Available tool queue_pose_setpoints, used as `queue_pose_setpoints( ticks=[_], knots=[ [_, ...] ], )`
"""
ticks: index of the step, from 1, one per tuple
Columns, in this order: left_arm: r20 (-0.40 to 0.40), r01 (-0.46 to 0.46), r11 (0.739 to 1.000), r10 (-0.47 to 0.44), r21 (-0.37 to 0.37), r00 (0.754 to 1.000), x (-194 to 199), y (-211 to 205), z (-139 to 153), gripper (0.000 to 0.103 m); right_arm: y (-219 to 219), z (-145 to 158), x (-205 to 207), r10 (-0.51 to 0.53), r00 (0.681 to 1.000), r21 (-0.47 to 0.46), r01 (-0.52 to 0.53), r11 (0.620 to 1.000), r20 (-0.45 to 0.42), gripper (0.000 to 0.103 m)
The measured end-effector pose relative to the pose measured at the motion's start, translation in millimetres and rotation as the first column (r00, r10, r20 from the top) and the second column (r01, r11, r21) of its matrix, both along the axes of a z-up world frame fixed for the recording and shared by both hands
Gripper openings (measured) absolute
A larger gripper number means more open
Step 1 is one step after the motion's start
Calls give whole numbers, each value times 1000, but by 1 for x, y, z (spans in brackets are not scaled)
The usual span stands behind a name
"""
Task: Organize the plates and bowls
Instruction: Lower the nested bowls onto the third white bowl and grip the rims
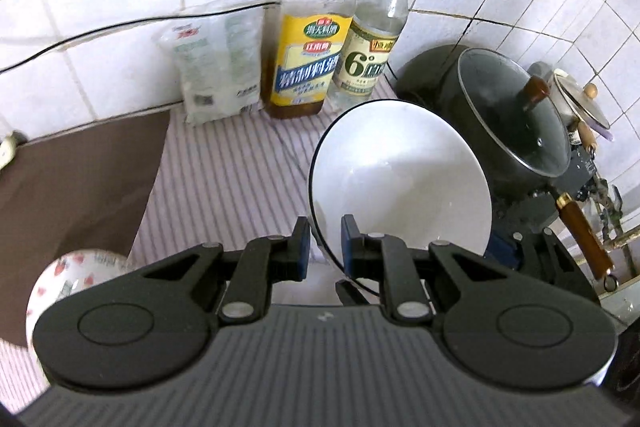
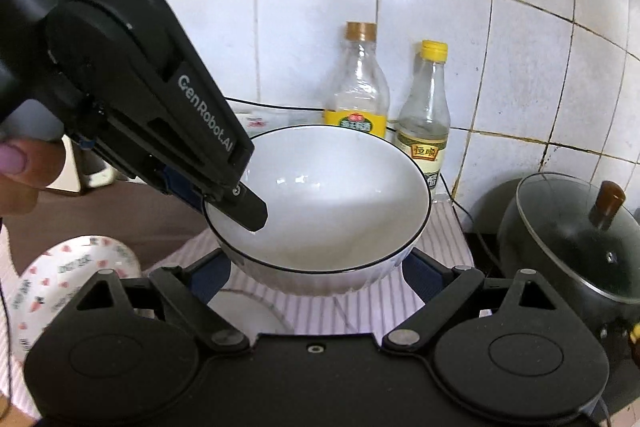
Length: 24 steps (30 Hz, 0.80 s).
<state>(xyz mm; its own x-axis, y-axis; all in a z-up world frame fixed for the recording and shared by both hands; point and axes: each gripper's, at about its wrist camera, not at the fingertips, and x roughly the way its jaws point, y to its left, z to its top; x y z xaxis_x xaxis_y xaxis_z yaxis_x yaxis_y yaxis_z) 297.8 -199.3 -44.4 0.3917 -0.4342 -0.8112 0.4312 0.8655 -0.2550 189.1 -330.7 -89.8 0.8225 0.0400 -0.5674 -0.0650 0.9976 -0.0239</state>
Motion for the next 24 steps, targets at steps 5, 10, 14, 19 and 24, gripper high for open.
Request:
queue_pose_setpoints(
  ticks=[5,10,14,19,24],
  knots=[
    [-6,-21,1000,21,-9,1000,-28,21,4,14,14,5,-25,16,1000,-5,-16,1000,6,95],
    [-39,-46,999,45,-20,998,-46,36,-5,14,25,0,-44,50,999,-24,-50,998,-13,95],
    [-82,-77,997,75,-25,994,-51,45,-20,14,32,-8,-50,73,996,-31,-75,997,-50,95],
    [-112,-95,995,94,-10,989,-52,48,-39,14,38,-20,-48,91,991,-39,-96,995,-98,95],
    [-138,-107,994,106,1,985,-49,50,-55,14,42,-29,-44,95,984,-60,-105,993,-148,95]
  ],
)
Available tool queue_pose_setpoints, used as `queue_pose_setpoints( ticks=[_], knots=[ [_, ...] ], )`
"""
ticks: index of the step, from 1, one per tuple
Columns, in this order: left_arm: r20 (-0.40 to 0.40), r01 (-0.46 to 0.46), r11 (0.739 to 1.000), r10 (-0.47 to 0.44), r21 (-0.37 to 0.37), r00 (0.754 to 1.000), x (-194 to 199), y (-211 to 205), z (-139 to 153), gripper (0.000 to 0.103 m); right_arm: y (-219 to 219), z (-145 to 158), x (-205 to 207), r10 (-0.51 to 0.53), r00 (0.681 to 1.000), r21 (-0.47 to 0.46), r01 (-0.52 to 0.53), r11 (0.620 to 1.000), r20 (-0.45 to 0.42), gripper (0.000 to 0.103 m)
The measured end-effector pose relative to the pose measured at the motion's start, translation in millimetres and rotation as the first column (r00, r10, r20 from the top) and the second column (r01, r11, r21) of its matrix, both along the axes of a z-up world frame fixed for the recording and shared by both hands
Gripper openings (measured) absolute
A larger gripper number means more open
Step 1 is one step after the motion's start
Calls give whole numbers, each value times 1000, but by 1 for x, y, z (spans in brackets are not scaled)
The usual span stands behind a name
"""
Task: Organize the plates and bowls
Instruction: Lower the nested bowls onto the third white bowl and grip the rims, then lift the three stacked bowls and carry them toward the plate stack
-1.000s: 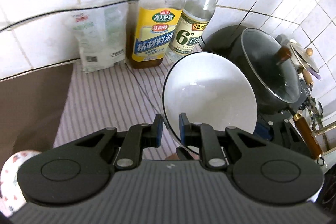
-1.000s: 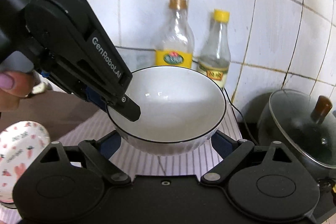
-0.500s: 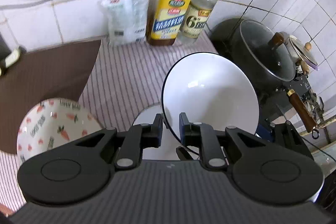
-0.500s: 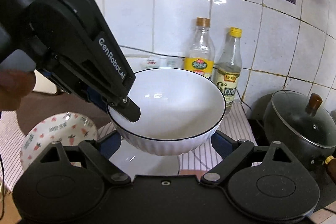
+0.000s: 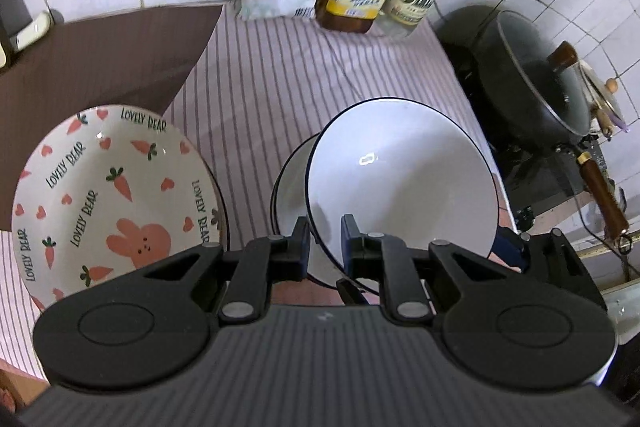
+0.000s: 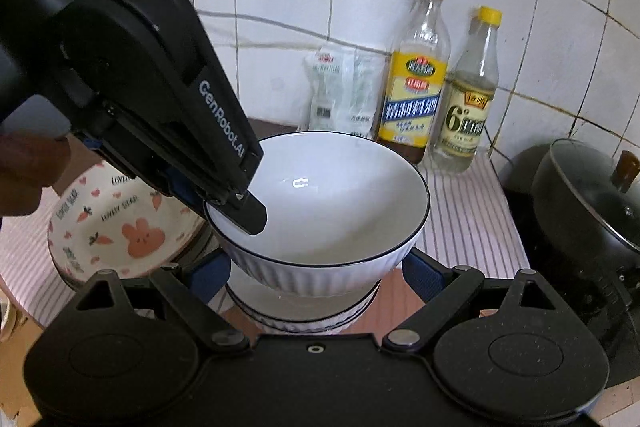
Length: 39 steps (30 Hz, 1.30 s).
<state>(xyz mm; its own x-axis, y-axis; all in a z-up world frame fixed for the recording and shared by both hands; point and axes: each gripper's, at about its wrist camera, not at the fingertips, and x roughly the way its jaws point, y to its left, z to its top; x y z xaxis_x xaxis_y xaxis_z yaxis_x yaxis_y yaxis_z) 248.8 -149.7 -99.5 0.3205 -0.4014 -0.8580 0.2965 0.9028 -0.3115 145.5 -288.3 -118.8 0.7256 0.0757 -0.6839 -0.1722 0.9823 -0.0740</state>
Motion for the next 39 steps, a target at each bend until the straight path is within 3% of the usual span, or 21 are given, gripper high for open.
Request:
queue_pose_setpoints(
  ticks=[4,16,22,26,30,35,39],
  knots=[
    [-10,-5,1000,5,-2,1000,2,0,-10,14,3,-2,3,3,1000,-44,-4,999,-24,95],
    [28,-24,999,23,40,999,0,-7,-17,14,5,-7,7,-8,999,-50,6,999,-41,96],
    [21,-45,999,45,17,999,-4,-4,-17,14,5,-4,7,-4,998,-58,0,998,-67,96],
    [13,-72,997,72,-5,997,-4,-1,-16,15,-5,-3,8,-18,998,40,20,999,-67,98],
    [68,-76,996,73,53,995,-7,-5,-9,15,-16,-8,7,0,996,177,16,984,-89,98],
    [69,-80,995,76,63,995,-3,-3,-9,16,-9,-8,5,-7,999,133,13,991,-51,97],
    [67,-81,994,76,73,995,-3,-3,-15,16,4,-9,3,11,1000,26,-10,1000,-22,97]
  ],
)
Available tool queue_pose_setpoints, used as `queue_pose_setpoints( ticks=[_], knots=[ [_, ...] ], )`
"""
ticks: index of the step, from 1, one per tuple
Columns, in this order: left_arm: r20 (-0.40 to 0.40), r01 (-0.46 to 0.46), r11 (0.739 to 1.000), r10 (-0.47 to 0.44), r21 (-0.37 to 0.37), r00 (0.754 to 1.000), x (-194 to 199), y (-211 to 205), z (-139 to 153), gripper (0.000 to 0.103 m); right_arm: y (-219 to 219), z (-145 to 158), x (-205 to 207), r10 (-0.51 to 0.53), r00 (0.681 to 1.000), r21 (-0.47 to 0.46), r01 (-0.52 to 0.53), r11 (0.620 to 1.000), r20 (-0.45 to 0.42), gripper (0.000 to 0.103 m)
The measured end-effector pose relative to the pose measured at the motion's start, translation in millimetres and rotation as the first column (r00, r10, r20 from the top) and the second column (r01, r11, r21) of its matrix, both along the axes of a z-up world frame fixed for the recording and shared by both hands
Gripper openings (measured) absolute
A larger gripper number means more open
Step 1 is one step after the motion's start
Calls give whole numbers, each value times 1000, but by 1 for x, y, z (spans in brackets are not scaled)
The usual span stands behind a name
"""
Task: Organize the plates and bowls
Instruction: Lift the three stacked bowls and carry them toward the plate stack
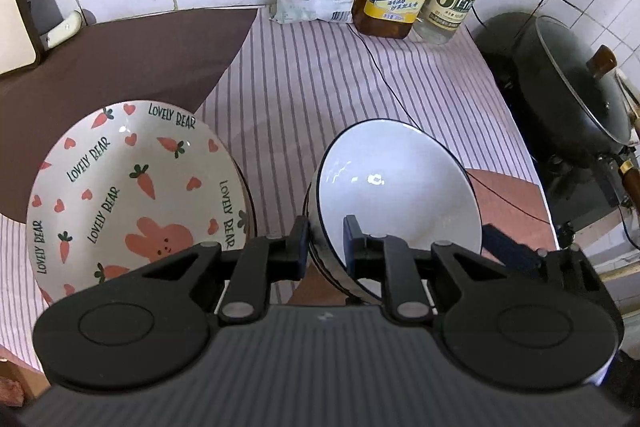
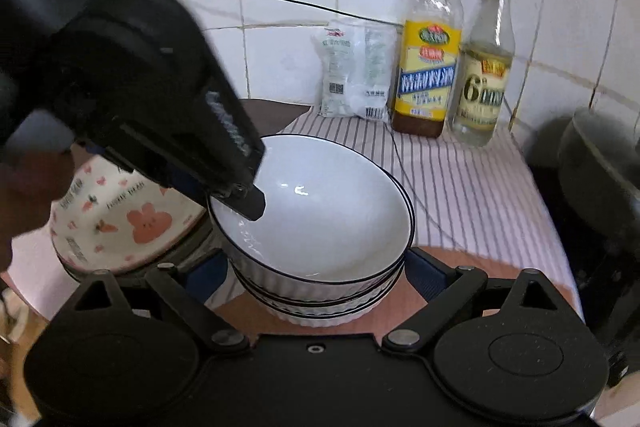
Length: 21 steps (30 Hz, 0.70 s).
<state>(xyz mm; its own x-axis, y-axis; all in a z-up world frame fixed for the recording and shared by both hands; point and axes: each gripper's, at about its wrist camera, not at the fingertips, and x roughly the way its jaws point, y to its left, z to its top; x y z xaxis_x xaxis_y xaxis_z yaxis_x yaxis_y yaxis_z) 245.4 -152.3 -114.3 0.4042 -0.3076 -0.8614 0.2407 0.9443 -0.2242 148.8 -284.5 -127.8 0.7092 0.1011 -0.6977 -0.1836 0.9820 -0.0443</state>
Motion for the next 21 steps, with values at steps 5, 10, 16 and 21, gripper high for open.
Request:
queue_pose_setpoints(
  ticks=[5,10,16,21],
  knots=[
    [11,-20,999,20,-29,1000,0,4,-6,16,2,1,2,-3,1000,-38,3,999,6,97],
    [-11,-43,994,42,-98,999,-1,14,-14,18,7,8,-14,11,999,-94,-7,996,45,97],
    [24,-44,980,49,-194,998,-17,32,-1,41,4,21,-44,22,994,-68,-15,998,103,97],
    [61,-14,970,29,-241,998,-40,39,11,46,-1,22,-67,125,984,38,-131,991,125,98]
  ],
)
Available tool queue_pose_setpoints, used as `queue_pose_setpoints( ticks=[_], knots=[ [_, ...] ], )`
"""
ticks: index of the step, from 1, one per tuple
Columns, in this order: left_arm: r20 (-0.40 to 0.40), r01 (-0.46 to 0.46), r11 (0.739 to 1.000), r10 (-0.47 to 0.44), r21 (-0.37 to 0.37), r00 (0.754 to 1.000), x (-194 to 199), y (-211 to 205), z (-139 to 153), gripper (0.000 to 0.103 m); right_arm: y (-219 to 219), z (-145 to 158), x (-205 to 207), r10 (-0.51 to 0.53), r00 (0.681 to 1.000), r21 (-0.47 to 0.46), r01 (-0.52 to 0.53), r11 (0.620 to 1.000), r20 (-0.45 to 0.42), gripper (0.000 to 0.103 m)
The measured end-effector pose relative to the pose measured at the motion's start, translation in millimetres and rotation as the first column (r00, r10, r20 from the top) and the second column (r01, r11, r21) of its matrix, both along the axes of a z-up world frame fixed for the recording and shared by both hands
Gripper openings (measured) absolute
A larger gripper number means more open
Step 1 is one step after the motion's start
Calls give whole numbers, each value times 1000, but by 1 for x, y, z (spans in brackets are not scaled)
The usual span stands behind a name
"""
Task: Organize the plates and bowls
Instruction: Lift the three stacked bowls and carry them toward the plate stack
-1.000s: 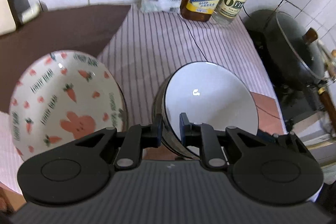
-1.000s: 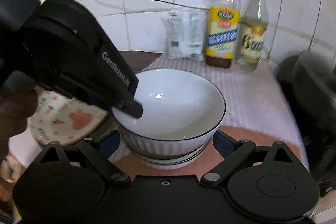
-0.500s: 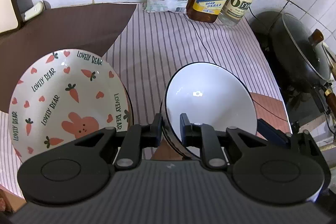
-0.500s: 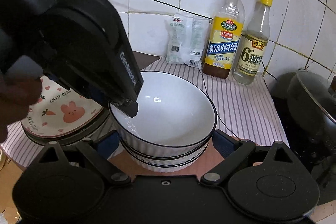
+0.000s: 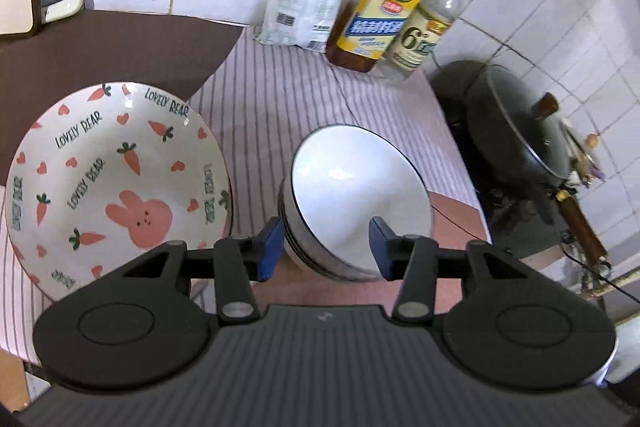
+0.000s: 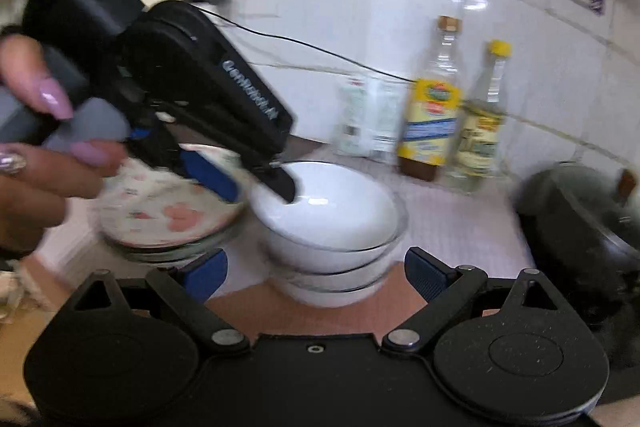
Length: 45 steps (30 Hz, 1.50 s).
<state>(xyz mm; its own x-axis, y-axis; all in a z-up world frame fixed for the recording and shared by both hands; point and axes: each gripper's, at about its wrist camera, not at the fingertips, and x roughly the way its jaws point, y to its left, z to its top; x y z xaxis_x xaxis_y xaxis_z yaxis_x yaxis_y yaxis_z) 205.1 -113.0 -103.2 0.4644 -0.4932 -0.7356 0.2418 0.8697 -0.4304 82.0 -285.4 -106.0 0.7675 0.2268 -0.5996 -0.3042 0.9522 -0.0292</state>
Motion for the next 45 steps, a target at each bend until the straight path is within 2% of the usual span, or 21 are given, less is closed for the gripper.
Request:
queue_pose_setpoints(
  ticks=[3,6,12,19,22,24,26,34,38,40,45],
  knots=[
    [8,-4,1000,5,-28,1000,-10,4,-2,46,-4,-8,-7,7,1000,12,-7,1000,17,98],
    [4,-24,998,24,-58,1000,-18,8,-9,47,-8,-22,-7,-6,1000,-23,7,1000,9,98],
    [-45,-75,981,68,-178,997,-15,13,-29,50,-22,-59,14,-40,999,-46,39,998,-20,98],
    [-121,-127,970,103,-208,987,4,14,-55,52,-19,-90,37,13,1000,-36,-14,999,-7,98],
    [-157,-77,970,42,-229,987,14,7,-61,55,-19,-99,49,17,1000,-28,-17,999,-18,98],
    [-142,-58,985,34,-164,989,18,-1,-59,55,-21,-103,58,10,1000,-27,-10,1000,-12,99],
    [-136,-50,990,32,-131,990,23,-5,-58,55,-23,-103,64,11,1000,-13,-11,1000,-4,99],
    [-168,-91,991,73,-103,983,47,-11,-64,53,-18,-104,75,42,999,-18,-42,999,-1,100],
    [-178,-71,995,57,-75,982,55,-16,-65,50,-14,-102,80,52,999,-37,-52,998,-8,100],
    [-174,-54,998,47,-38,984,58,-19,-65,42,-14,-103,82,49,999,-22,-49,999,-16,101],
    [-172,-46,998,41,-30,984,62,-18,-65,42,-12,-103,87,39,999,-6,-39,999,-20,103]
  ],
)
